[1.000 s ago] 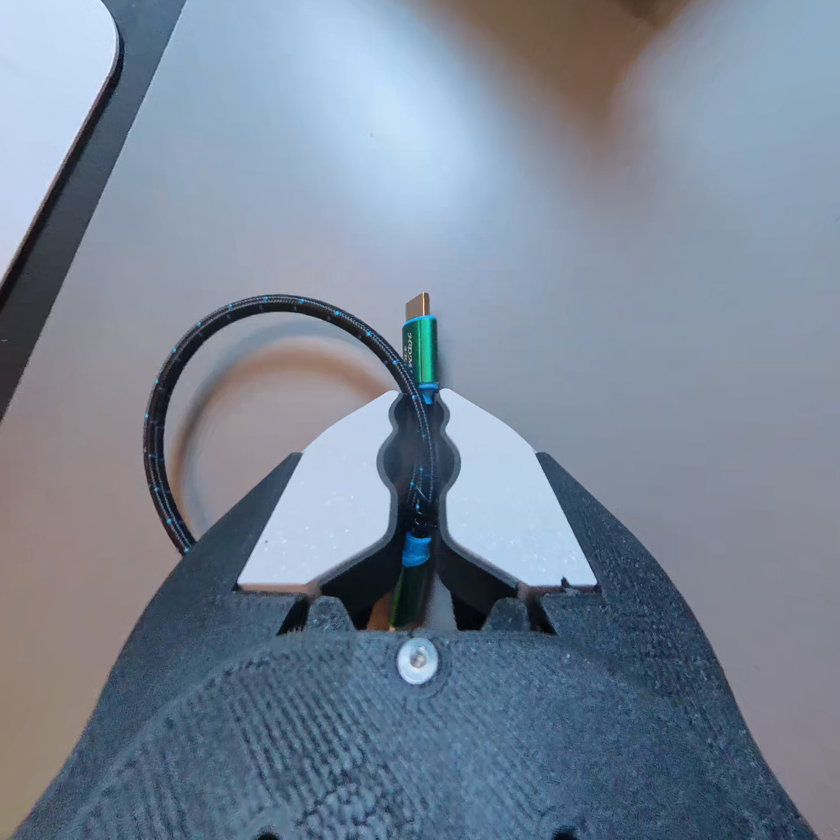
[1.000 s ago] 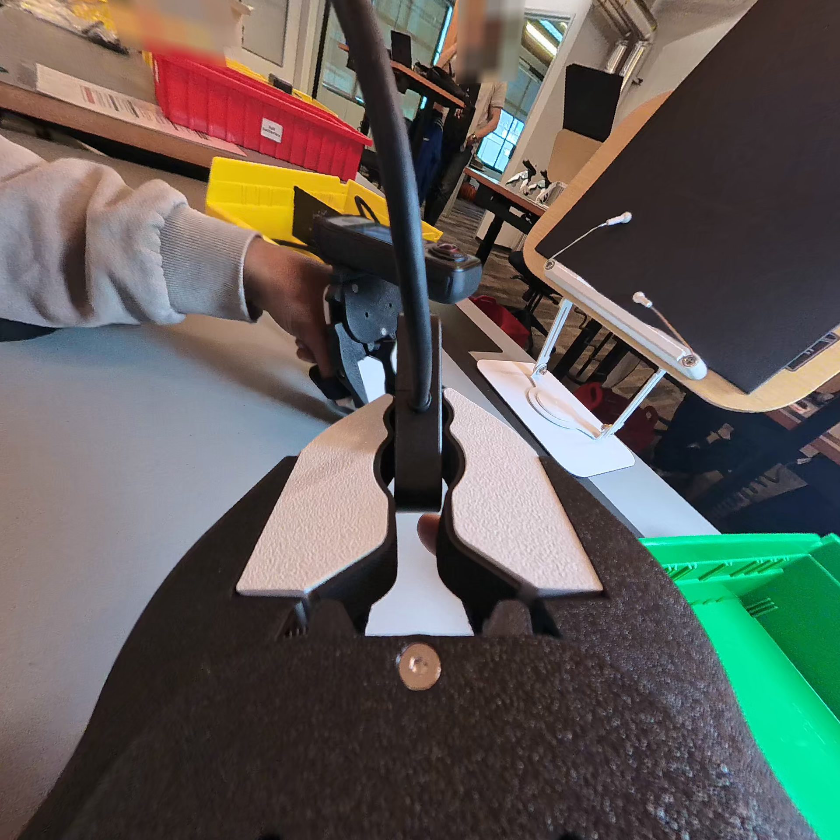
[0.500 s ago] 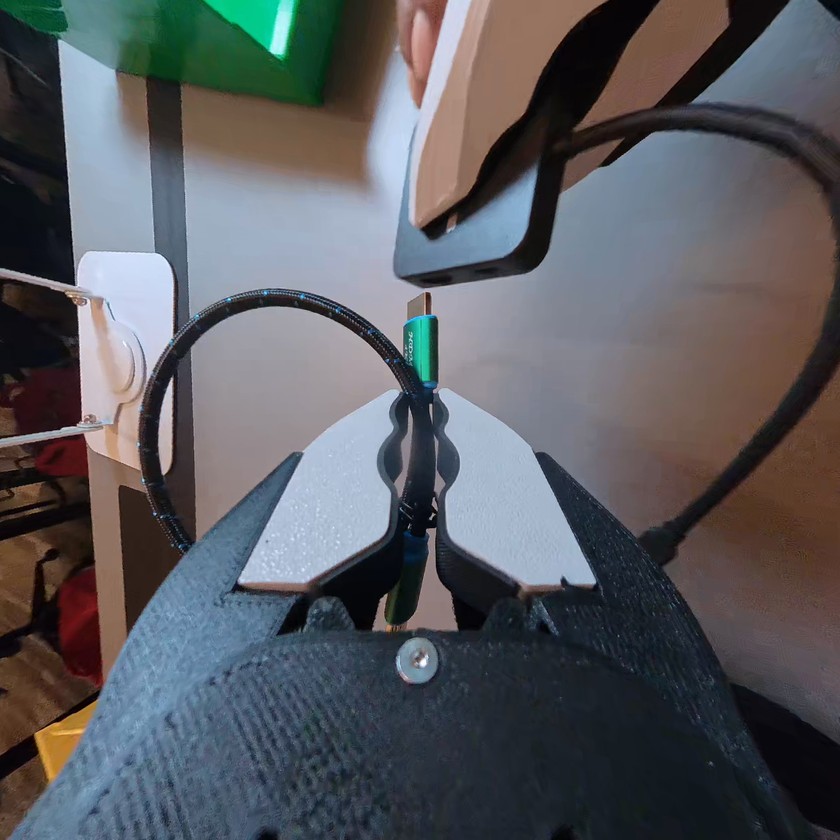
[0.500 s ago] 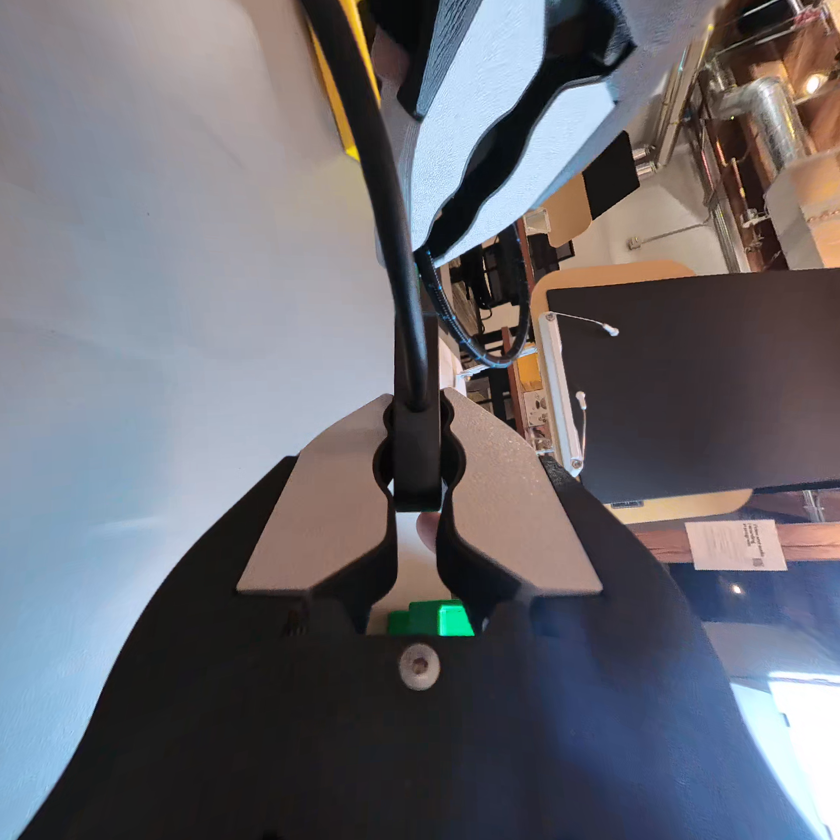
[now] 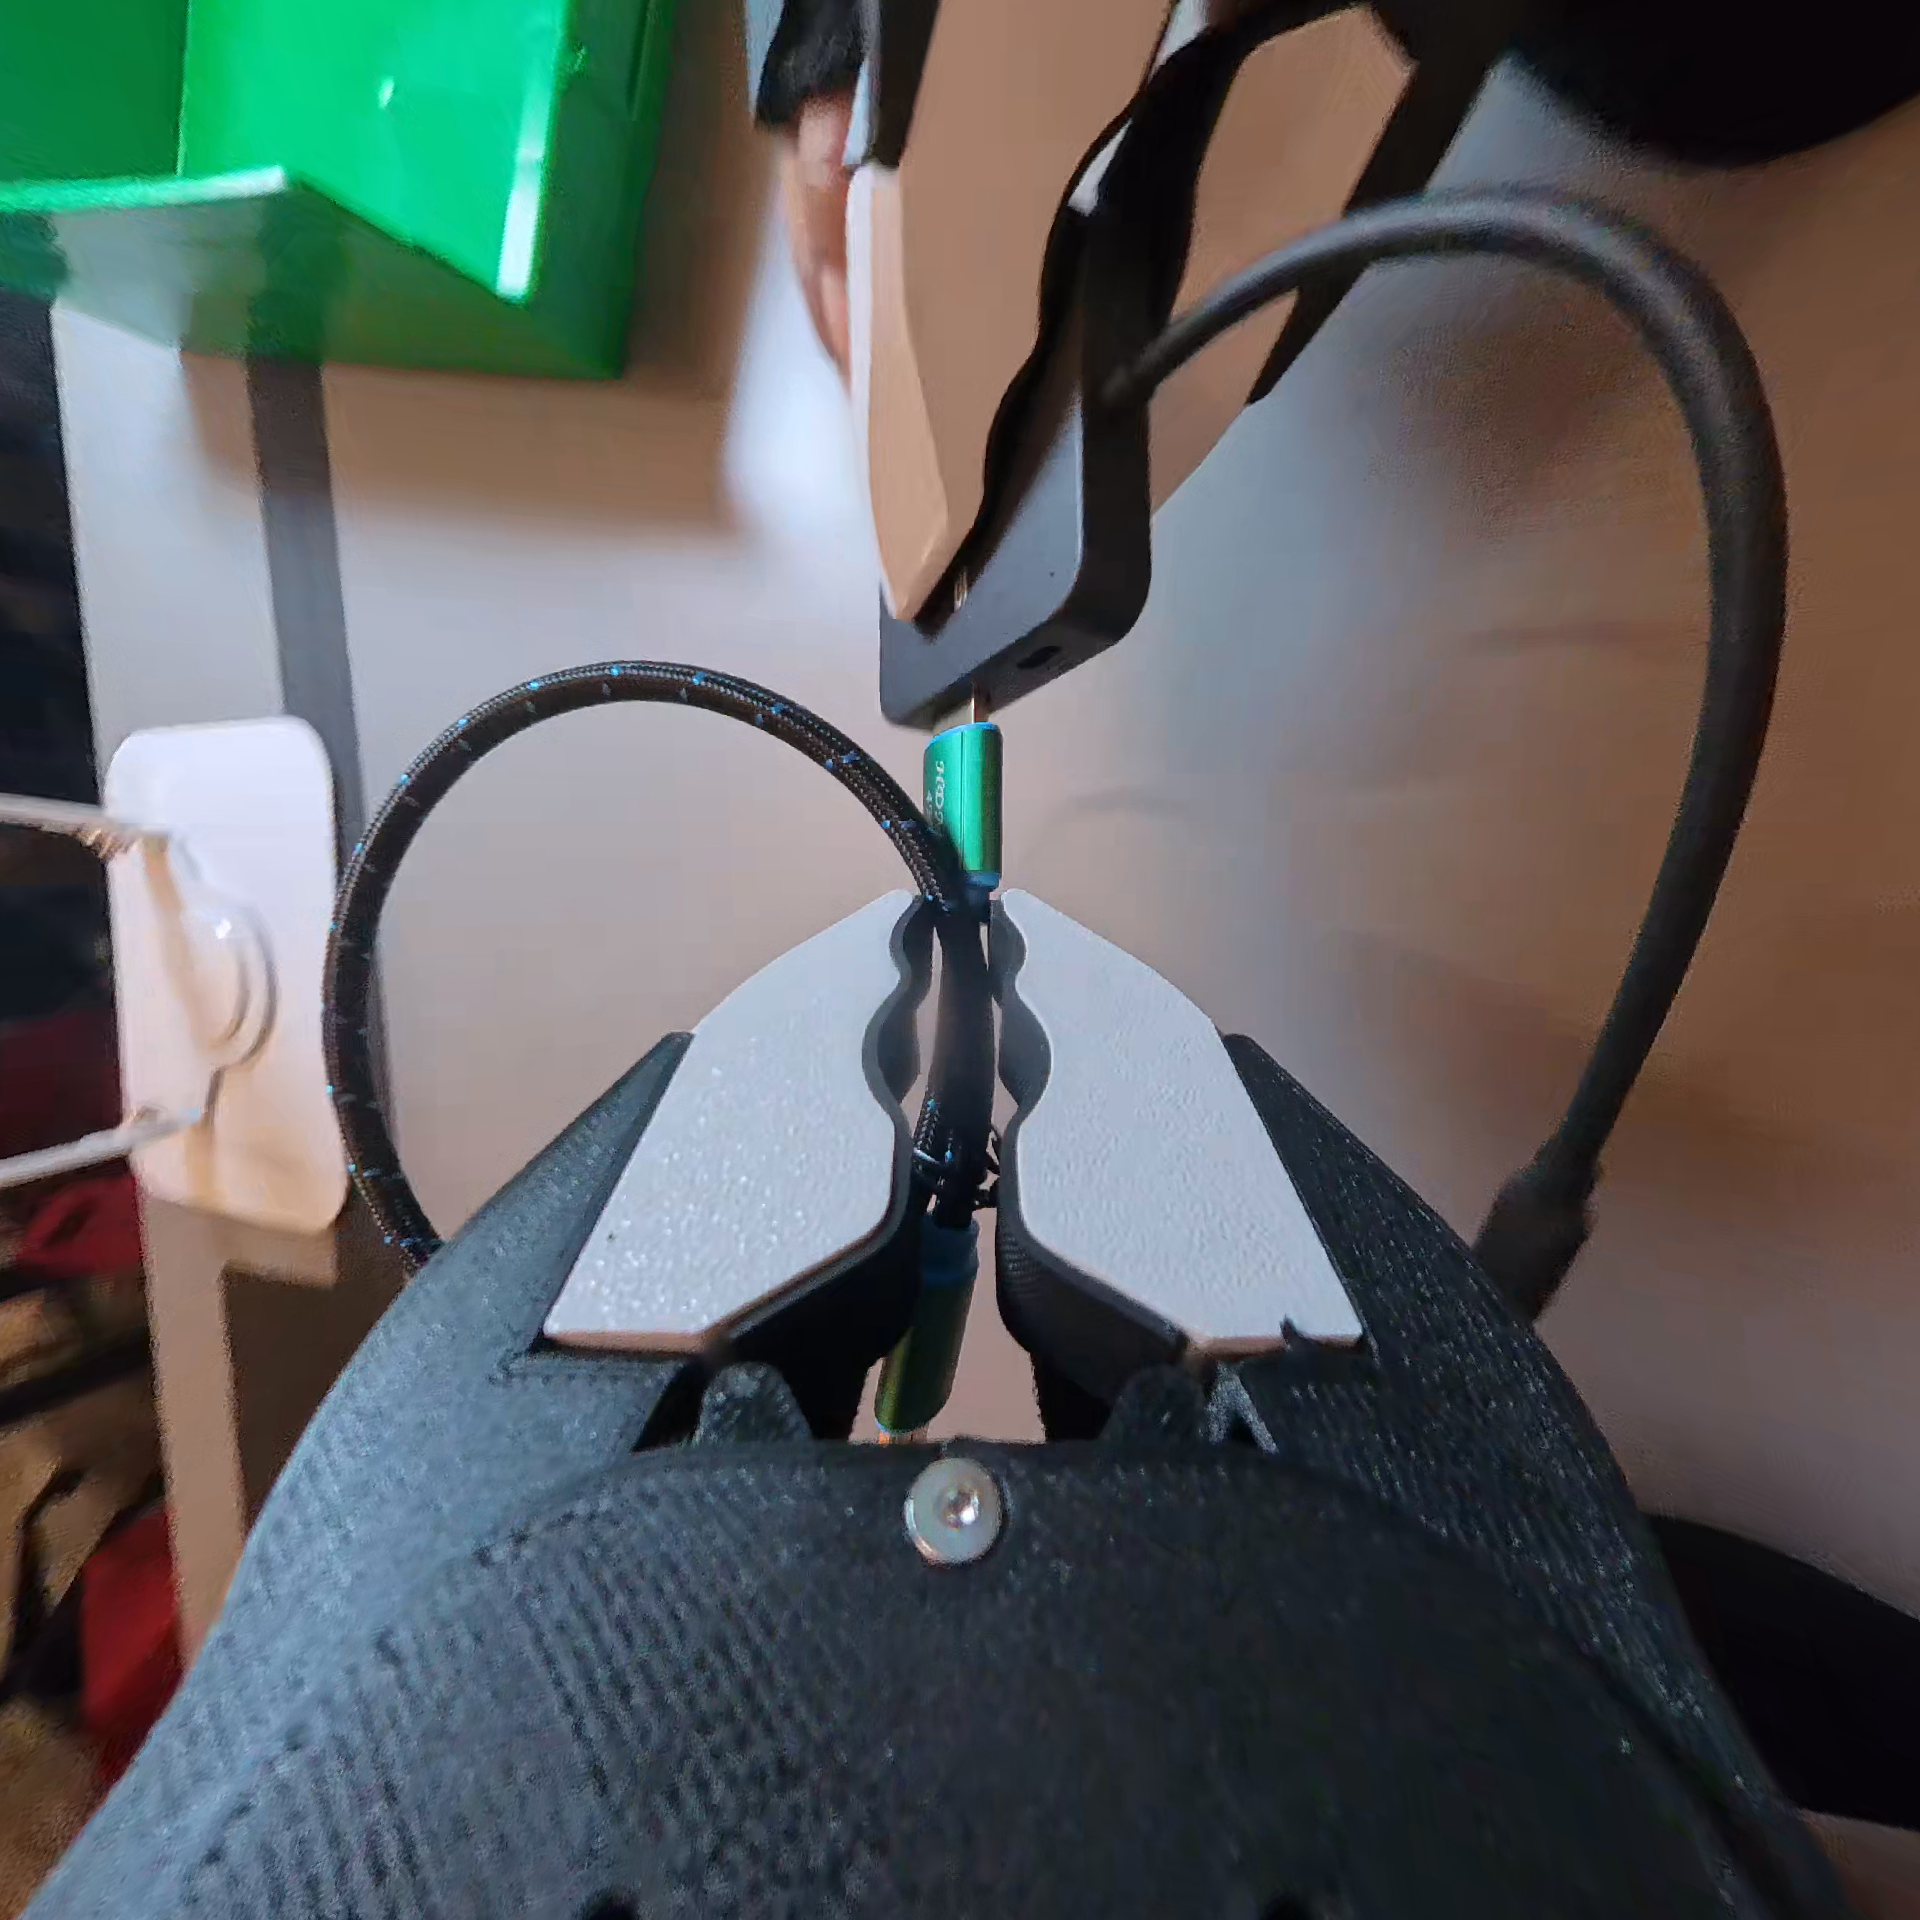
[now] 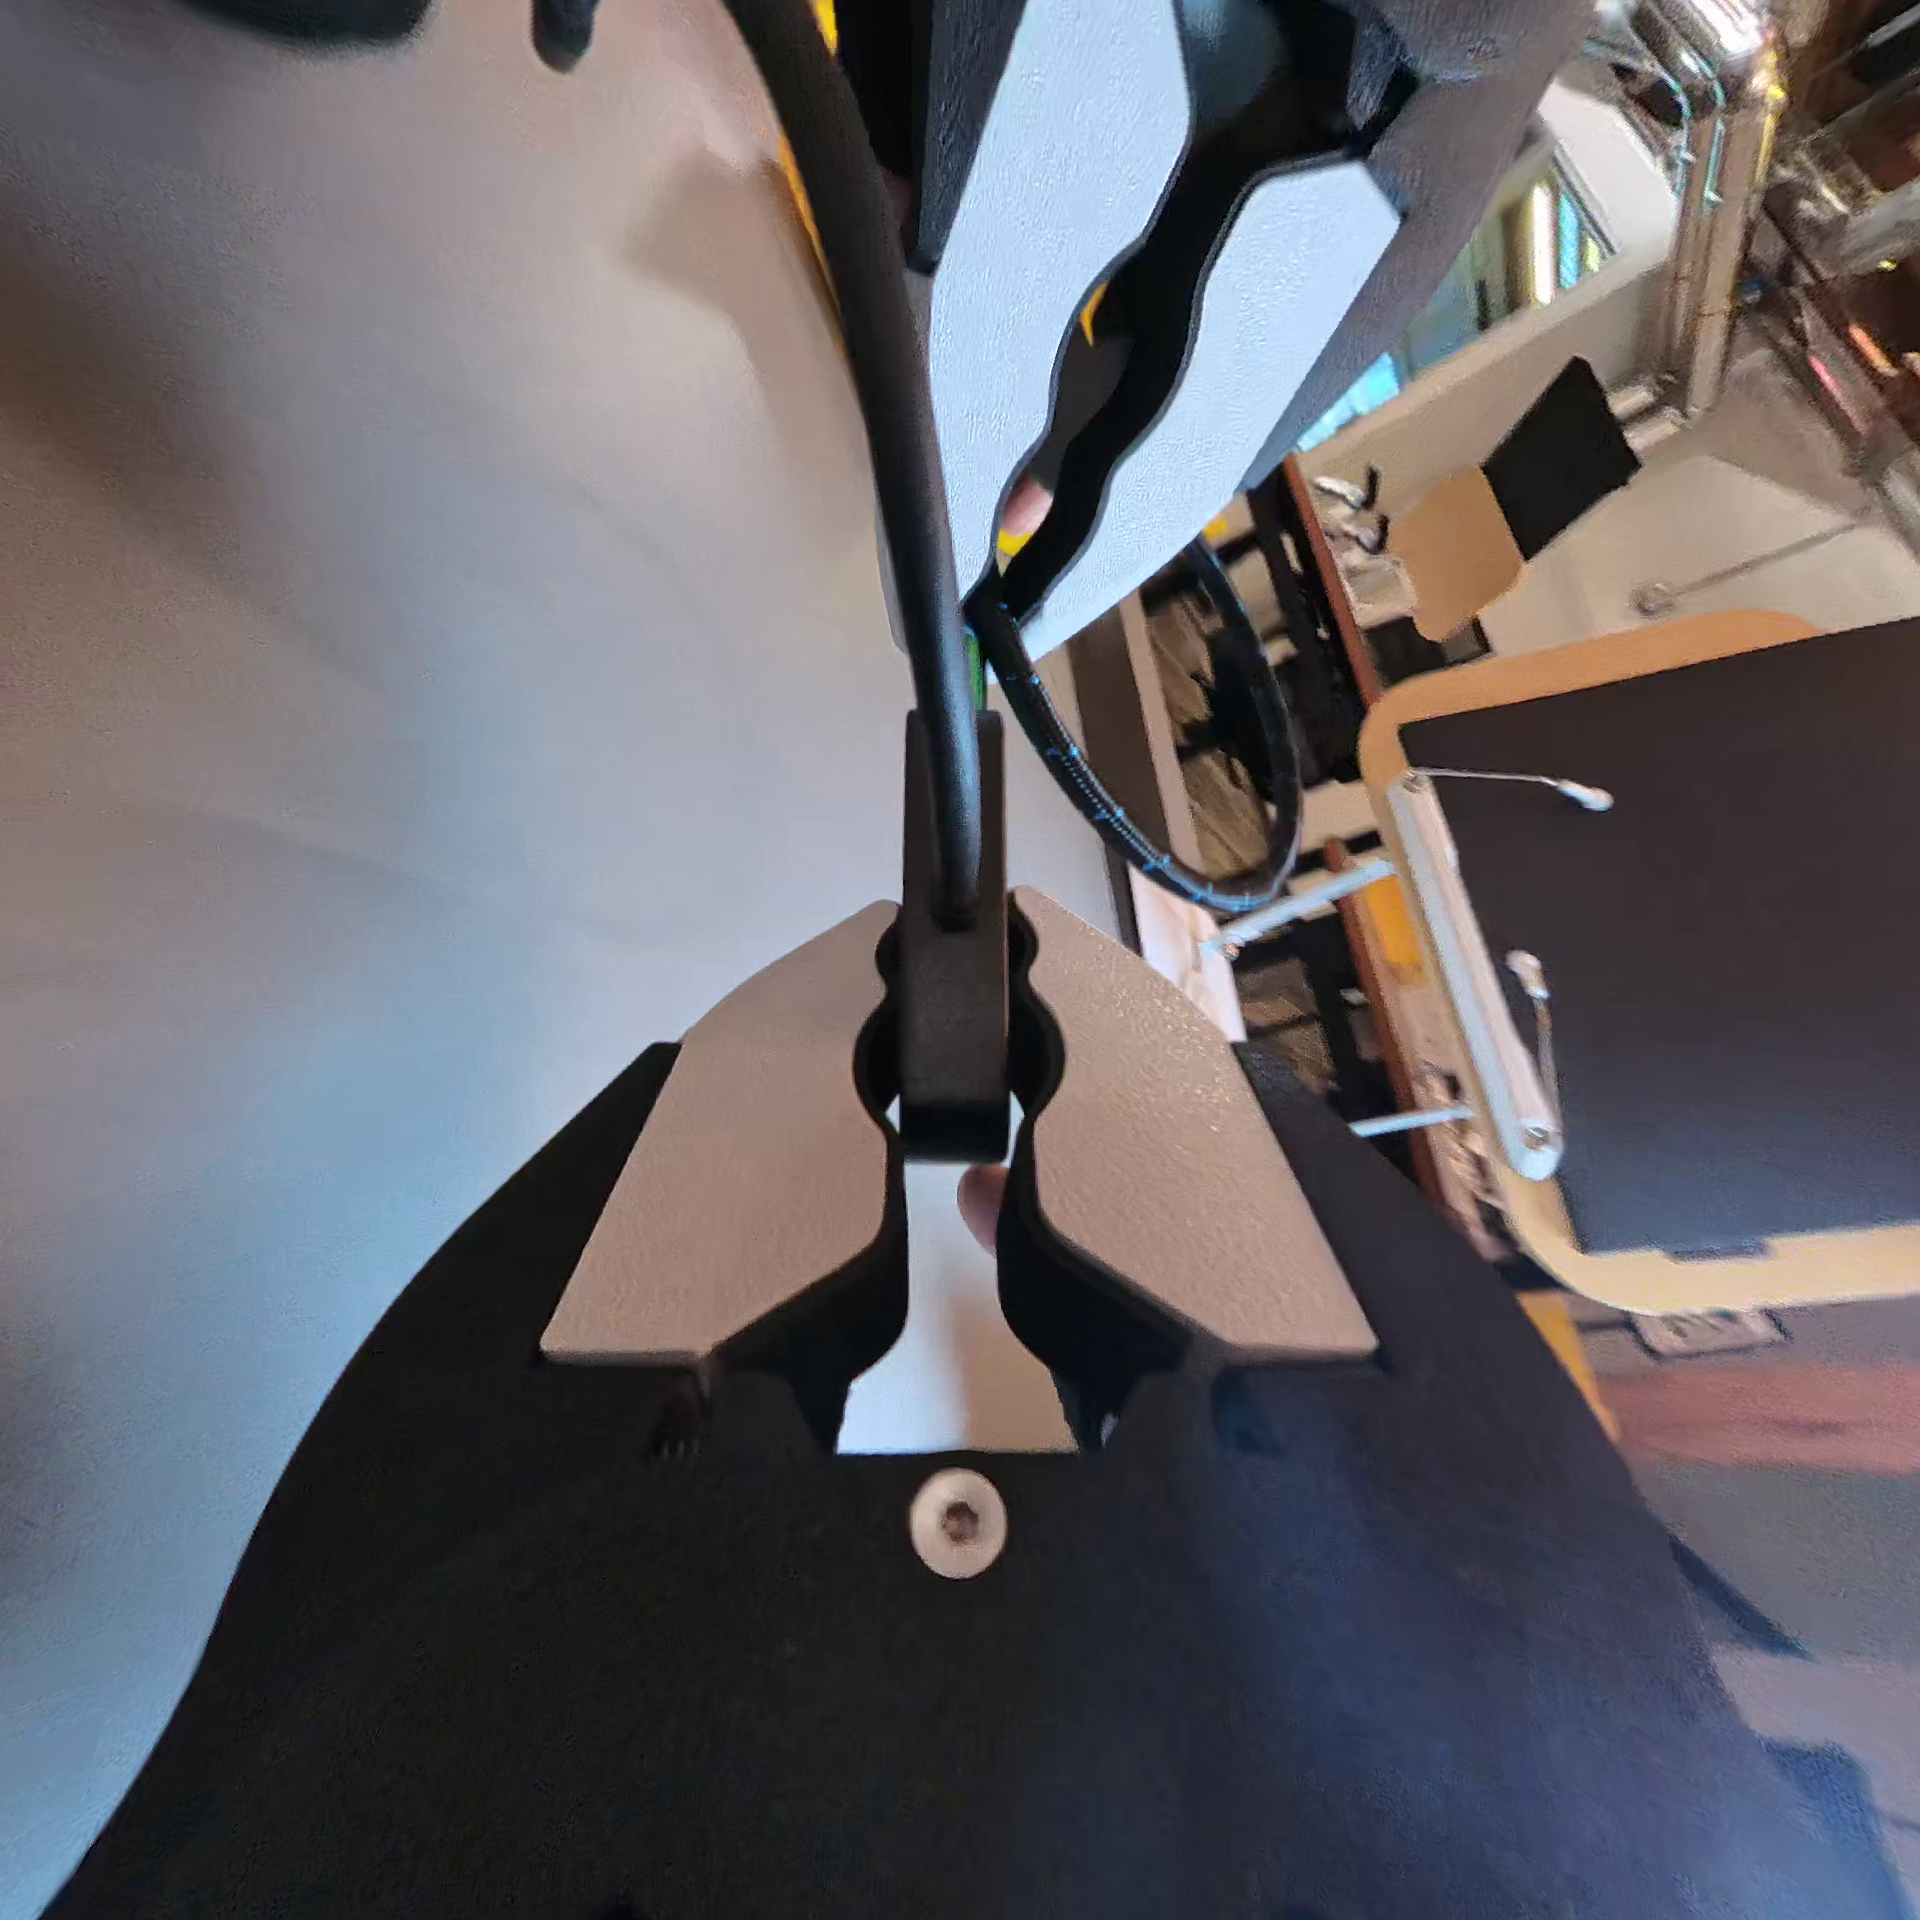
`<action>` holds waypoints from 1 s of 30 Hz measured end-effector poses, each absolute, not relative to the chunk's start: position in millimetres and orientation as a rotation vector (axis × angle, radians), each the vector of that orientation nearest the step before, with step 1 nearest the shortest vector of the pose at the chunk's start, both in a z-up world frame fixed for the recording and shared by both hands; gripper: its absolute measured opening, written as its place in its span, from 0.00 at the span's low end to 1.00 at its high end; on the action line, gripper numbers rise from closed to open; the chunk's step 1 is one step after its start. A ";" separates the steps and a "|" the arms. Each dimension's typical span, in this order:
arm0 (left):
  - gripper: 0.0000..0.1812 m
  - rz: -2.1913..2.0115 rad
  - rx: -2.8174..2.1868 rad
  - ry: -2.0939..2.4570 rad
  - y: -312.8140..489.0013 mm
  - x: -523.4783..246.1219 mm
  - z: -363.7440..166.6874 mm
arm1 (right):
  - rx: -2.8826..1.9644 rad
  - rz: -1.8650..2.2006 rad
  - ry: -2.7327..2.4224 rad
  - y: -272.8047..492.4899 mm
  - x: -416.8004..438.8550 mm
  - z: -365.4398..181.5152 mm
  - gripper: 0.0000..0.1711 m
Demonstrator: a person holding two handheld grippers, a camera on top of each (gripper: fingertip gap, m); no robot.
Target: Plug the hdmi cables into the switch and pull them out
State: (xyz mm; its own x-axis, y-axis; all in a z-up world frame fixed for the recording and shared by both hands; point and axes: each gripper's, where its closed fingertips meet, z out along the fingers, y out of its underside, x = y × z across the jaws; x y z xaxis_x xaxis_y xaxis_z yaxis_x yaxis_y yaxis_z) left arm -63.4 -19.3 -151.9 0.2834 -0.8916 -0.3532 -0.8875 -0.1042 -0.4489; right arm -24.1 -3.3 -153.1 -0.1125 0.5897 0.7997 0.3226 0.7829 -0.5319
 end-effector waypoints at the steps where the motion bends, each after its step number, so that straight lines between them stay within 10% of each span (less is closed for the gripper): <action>1: 0.06 -0.062 -1.948 1.614 -23.9 -61.6 -150.8 | -0.719 0.311 -1.720 -8.0 -23.4 -151.3 0.08; 30: 0.06 -0.694 -1.911 1.539 -53.0 -47.0 -133.1 | -0.838 0.594 -1.766 -36.3 -18.0 -130.5 0.10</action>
